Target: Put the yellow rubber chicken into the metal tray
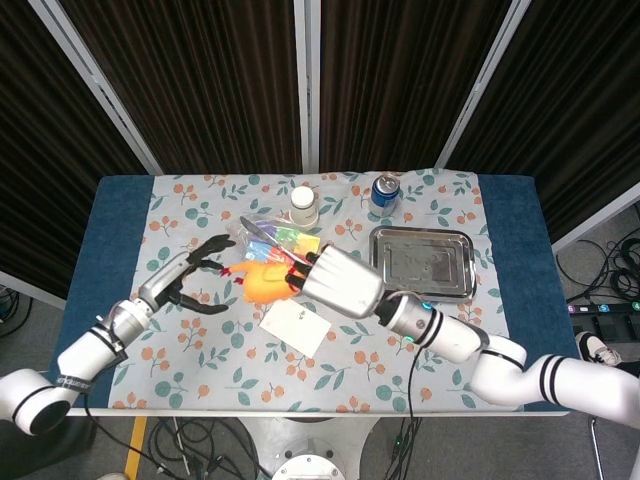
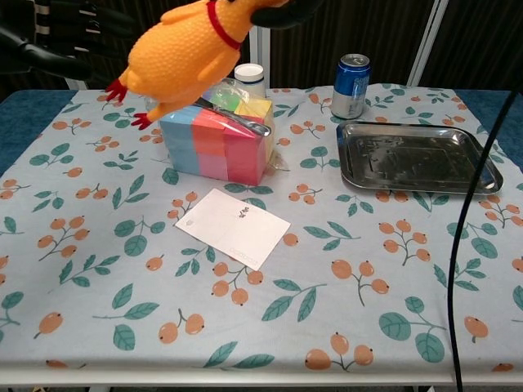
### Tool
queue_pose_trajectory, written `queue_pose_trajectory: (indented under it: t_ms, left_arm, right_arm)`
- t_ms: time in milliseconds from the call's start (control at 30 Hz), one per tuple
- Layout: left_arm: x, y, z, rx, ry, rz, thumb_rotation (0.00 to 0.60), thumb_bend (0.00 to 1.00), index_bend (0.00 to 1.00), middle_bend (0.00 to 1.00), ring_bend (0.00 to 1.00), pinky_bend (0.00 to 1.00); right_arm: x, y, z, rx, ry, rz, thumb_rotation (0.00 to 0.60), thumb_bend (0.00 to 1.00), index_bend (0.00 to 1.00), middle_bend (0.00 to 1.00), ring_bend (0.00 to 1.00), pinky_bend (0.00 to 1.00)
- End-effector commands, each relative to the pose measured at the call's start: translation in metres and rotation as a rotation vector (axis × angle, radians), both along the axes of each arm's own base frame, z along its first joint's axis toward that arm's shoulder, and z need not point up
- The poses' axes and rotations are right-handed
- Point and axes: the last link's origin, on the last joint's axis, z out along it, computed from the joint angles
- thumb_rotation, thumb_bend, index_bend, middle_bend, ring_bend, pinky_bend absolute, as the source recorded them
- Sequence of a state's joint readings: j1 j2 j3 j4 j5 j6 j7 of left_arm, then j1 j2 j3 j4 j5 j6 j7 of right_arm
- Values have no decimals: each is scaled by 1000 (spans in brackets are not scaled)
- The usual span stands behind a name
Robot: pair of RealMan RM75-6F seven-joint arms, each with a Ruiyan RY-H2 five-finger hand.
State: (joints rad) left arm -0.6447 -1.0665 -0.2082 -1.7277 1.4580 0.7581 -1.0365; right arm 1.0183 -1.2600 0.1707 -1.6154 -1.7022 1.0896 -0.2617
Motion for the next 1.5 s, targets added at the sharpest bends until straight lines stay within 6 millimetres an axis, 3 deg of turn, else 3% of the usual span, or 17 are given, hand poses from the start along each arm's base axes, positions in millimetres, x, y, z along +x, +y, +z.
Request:
queue_pose_trajectory:
  t_ms: [33,200,300,500,667,867,1200,1333,1500]
  left_arm:
    - [-17,-3,13,65,109,-32,600,122,175,80,87,210]
    - [-34,-12,25,187,216,-50,600,97,176,80,87,210]
    - [-40,-15,29,269,264,-50,600,94,176,80,87,210]
    - [-46,-23,28,308,294,-19,600,74,176,80,87,210]
    - [-51,-26,28,323,322,0,600,59,176,80,87,210]
    - [-56,-29,27,316,330,30,600,59,176,80,87,210]
    - [-56,-32,28,313,309,51,600,59,176,80,87,210]
    - [-56,-32,28,303,305,56,600,59,176,80,87,210]
    - [-56,-31,29,298,303,58,600,58,176,80,87,210]
  right_arm:
    - [-36,0,24,7,-70,-117,600,445,910,742,704,957]
    - [-109,-1,57,58,-238,-393,600,443,912,742,701,950]
    - [-156,-3,68,115,-347,-577,600,442,913,742,700,936]
    - [-228,-8,64,215,-546,-830,600,442,911,742,698,928]
    - [-271,-14,44,251,-613,-948,600,442,909,742,696,915]
    - [-302,-23,23,279,-655,-1041,600,436,908,742,695,904]
    - [-322,-32,-2,276,-780,-1087,600,367,903,742,682,901]
    - [-322,-35,-9,280,-801,-1081,600,296,892,742,676,891]
    - [-323,-36,-22,301,-786,-1087,600,125,852,735,650,864]
